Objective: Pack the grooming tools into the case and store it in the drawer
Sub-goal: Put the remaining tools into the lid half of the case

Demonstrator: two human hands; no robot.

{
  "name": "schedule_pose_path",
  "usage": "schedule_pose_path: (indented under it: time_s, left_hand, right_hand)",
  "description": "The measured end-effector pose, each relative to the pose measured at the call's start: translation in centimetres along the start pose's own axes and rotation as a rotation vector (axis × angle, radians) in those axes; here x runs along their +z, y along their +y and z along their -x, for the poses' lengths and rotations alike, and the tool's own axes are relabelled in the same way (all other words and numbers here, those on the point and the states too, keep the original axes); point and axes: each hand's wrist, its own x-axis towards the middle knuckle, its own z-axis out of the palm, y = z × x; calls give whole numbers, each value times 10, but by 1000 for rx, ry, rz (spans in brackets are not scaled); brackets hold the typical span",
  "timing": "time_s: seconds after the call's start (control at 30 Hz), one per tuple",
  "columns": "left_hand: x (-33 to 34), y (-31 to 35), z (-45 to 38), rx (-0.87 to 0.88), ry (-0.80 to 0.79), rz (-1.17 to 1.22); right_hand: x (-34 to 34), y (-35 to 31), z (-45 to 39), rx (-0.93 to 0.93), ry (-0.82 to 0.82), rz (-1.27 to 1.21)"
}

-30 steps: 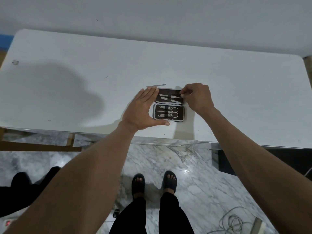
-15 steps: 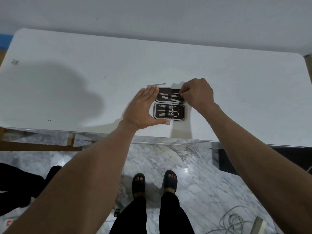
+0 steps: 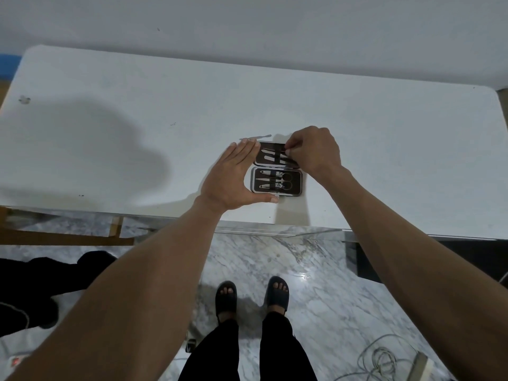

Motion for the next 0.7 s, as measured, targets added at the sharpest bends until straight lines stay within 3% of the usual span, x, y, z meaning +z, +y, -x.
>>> schedule_pose_path:
  time_s: [0.37, 0.7]
  left_hand:
    - [-2, 0, -1, -9, -7, 15]
    - [0, -1, -1, 0, 17, 22]
  right_hand:
    - [9, -16, -30, -82, 1, -136]
    - [20, -18, -41, -203, -1, -40]
